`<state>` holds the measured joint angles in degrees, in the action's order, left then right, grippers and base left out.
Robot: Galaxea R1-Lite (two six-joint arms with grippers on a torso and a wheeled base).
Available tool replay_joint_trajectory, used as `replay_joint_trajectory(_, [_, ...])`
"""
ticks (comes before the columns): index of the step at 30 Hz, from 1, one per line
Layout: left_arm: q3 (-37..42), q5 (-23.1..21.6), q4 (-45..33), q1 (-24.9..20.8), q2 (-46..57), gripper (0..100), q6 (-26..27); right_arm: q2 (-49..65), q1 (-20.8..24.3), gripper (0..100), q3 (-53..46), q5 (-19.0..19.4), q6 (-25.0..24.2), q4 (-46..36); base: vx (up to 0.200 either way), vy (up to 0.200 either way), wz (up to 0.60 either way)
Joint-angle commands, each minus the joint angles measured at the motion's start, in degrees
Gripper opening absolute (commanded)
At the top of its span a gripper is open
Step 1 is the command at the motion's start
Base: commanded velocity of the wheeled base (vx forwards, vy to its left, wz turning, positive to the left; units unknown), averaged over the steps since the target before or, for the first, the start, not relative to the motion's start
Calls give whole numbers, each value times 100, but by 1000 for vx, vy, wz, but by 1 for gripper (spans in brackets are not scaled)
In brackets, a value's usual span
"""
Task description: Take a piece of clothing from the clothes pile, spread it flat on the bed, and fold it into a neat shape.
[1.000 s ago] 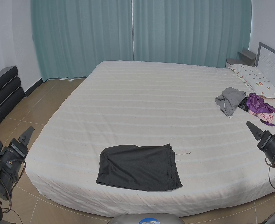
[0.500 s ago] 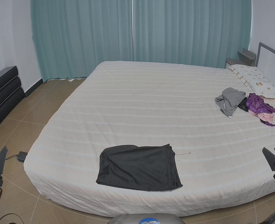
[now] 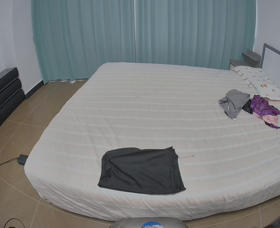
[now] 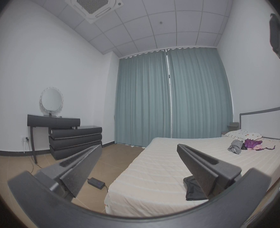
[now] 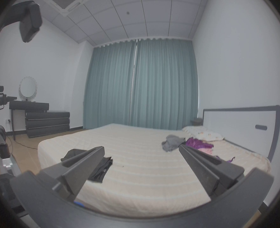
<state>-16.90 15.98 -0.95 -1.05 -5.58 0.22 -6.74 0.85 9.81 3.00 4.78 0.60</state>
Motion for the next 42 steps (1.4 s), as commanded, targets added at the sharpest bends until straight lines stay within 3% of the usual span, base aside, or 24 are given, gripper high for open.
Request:
replay_joint_trajectory(1, [248, -7, 86, 114, 558, 100, 110, 674, -85, 100, -603, -168, 216, 1259, 0, 0, 0])
replay_joint_trajectory(4, [819, -16, 693, 114, 558, 100, 136, 674, -85, 100, -981, -238, 313, 1988, 0, 0, 0])
replay_joint_trajectory(9, [1690, -130, 1870, 114, 558, 100, 743, 674, -85, 100, -981, -256, 269, 1619, 0, 0, 0])
replay_joint_trajectory(16, [1690, -640, 1405, 114, 558, 100, 787, 674, -85, 100, -973, -572, 216, 301, 0, 0, 0])
replay_joint_trajectory(22, [1690, -684, 491, 114, 558, 100, 760, 674, -85, 100, -981, -608, 102, 353, 0, 0, 0])
replay_joint_trajectory(29, [1690, -913, 464, 105, 558, 100, 716, 665, -94, 100, -920, -476, -539, -244, 0, 0, 0])
replay_joint_trajectory(36, [1681, -1317, 385, 105, 558, 100, 251, 665, -103, 100, -929, -467, -443, -209, 0, 0, 0])
replay_joint_trajectory(42, [1672, -1141, 376, 105, 558, 100, 40, 674, -85, 100, -981, -361, -434, -33, 0, 0, 0])
